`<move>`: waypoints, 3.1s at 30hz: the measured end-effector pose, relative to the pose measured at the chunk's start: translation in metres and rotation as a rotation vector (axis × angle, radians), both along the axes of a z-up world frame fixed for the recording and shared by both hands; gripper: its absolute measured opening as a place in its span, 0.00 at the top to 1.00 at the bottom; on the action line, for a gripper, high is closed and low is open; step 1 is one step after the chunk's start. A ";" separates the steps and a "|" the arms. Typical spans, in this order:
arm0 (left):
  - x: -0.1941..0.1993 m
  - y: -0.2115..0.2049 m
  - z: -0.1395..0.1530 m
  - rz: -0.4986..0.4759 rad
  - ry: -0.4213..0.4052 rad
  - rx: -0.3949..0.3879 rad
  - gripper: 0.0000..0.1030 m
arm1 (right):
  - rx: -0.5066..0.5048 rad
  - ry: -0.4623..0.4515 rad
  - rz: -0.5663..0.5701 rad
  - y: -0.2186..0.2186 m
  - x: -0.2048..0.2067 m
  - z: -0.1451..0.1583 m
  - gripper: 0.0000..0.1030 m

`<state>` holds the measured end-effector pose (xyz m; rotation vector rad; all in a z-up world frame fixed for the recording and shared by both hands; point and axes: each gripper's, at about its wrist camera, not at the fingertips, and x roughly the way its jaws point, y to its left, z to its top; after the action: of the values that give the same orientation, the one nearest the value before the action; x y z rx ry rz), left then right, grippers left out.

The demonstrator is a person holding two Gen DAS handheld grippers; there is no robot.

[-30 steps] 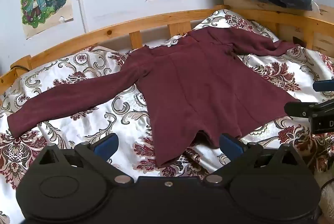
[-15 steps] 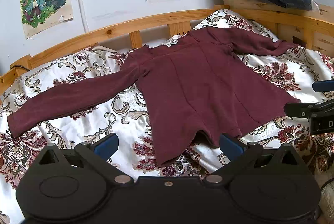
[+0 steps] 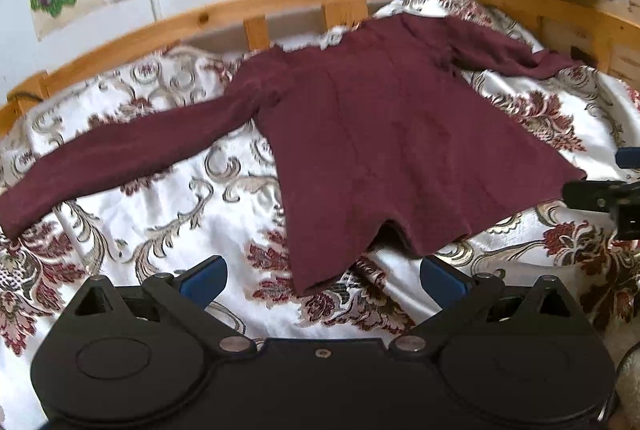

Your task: Fold small clothes

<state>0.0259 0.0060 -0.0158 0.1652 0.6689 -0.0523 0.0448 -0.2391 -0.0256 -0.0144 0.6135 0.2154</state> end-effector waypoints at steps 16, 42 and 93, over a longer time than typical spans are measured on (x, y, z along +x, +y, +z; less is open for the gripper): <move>0.108 0.010 0.085 0.074 0.153 0.085 0.01 | -0.032 0.049 -0.086 -0.044 0.089 0.037 0.00; 0.194 0.084 0.033 0.200 0.104 -0.224 0.01 | 0.337 -0.037 -0.904 -0.304 0.255 -0.020 0.39; 0.188 0.135 0.043 0.252 0.005 -0.336 0.01 | -0.285 -0.319 0.735 0.124 0.136 -0.013 0.35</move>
<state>0.2137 0.1415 0.0272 -0.2431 0.6724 0.0767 0.1804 -0.1151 -0.0382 -0.5459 0.2924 0.8184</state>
